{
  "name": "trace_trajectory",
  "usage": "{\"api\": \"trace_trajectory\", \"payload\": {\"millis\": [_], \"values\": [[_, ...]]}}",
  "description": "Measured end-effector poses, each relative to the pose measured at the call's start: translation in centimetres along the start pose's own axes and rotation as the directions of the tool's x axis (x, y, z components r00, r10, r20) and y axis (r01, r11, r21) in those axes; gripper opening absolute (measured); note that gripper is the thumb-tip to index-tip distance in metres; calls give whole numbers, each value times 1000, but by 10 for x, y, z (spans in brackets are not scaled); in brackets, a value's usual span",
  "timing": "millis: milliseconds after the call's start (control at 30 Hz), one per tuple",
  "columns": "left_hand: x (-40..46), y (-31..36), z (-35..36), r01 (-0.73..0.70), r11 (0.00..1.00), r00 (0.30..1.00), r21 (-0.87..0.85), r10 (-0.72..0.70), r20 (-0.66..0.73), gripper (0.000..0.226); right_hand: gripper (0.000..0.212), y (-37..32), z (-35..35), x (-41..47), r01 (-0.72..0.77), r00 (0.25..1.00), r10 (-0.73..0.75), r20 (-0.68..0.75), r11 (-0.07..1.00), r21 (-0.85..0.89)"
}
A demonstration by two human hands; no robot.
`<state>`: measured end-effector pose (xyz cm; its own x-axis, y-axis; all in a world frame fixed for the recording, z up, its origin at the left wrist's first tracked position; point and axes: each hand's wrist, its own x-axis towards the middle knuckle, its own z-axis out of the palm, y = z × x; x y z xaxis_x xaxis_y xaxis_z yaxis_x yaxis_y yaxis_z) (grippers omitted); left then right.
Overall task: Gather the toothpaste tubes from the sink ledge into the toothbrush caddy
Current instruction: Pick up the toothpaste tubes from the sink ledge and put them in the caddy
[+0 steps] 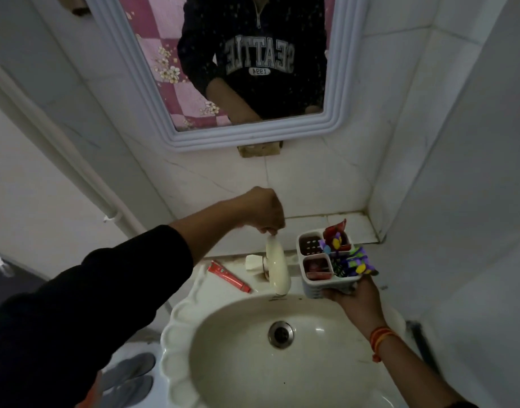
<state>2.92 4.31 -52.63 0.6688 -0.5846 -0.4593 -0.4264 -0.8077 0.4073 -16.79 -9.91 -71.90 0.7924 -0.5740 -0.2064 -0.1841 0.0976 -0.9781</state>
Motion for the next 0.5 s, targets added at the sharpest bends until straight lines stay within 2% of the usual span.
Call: {"api": "trace_trajectory", "payload": {"millis": [100, 200, 333, 400, 500], "values": [[7, -47, 13, 102, 978, 995, 183, -104, 1, 23, 68, -2, 2, -1, 28, 1000, -28, 12, 999, -45], [10, -96, 38, 68, 893, 989, 445, -119, 87, 40, 66, 1, 3, 3, 32, 999, -32, -2, 998, -44], [11, -136, 75, 45, 786, 982, 617, -150, 119, 54, 69, 6, 1, 4, -12, 1000, 12, -4, 999, -47], [8, -143, 87, 11, 729, 985, 685, -124, 117, 51, 69, 7, 1, 4, -10, 1000, 9, -7, 998, -56], [5, -145, 92, -34, 694, 995, 719, -43, 88, 50, 67, 6, 1, 3, -2, 1000, 2, -3, 999, -45]]}}
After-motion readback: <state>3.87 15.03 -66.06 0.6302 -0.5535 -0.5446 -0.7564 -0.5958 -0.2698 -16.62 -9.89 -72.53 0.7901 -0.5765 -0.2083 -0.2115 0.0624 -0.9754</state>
